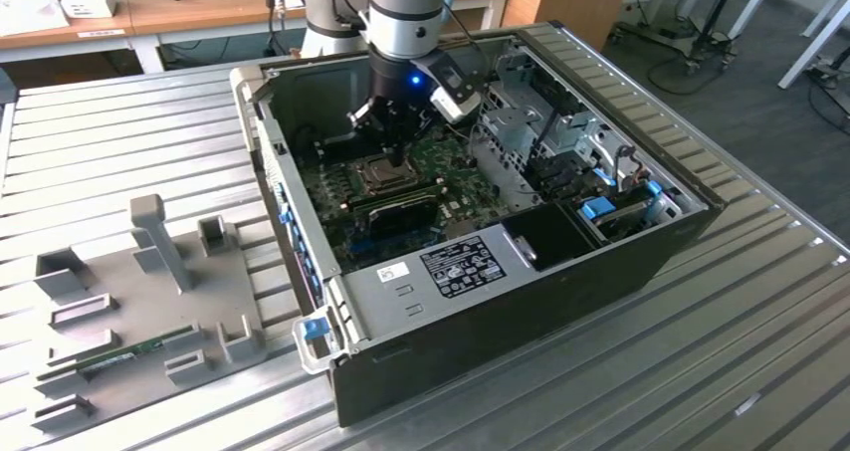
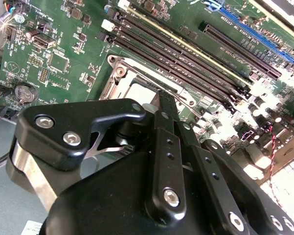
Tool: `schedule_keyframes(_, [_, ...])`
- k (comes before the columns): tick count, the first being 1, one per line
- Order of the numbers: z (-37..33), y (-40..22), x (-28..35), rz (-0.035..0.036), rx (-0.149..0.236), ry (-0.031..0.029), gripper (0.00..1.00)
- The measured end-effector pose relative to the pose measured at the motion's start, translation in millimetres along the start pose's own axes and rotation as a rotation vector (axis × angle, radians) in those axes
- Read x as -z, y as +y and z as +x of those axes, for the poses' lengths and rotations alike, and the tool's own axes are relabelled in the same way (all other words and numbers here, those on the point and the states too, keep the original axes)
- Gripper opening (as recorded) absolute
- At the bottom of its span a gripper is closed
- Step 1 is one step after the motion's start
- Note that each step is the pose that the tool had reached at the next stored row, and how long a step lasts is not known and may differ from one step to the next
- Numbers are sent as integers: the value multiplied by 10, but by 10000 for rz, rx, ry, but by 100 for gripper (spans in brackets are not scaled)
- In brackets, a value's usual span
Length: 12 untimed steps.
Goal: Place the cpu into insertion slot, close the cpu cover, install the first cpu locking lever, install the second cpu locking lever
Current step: 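Install the second cpu locking lever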
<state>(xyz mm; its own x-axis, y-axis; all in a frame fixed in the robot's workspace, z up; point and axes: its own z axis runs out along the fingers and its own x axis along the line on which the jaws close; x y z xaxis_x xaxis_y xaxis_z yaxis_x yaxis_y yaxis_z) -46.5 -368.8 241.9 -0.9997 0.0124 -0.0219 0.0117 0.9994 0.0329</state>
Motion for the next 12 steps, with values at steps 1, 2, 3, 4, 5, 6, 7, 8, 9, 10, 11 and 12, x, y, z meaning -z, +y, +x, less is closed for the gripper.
schedule_keyframes(1, [1, -20, 1, 1, 0, 0, 11])
schedule_keyframes(2, [1, -20, 1, 1, 0, 0, 11])
schedule_keyframes(3, [1, -21, 1, 0, 0, 0, 11])
schedule_keyframes(4, [1, -23, 1, 0, 1, 0, 11])
schedule_keyframes(5, [1, -26, 1, 0, 1, 0, 11])
schedule_keyframes(6, [1, -30, 2, 0, 2, 1, 11])
schedule_keyframes(7, [1, -34, 1, -1, 1, 0, 11])
schedule_keyframes(8, [2, -38, 2, 0, 0, 0, 11])
schedule_keyframes(9, [2, -39, 1, -2, 0, -1, 11])
schedule_keyframes(10, [2, -39, 1, -1, -1, 0, 11])
schedule_keyframes(11, [2, -39, 1, -1, -1, 1, 11])
schedule_keyframes(12, [2, -39, 1, -1, 0, 0, 11])
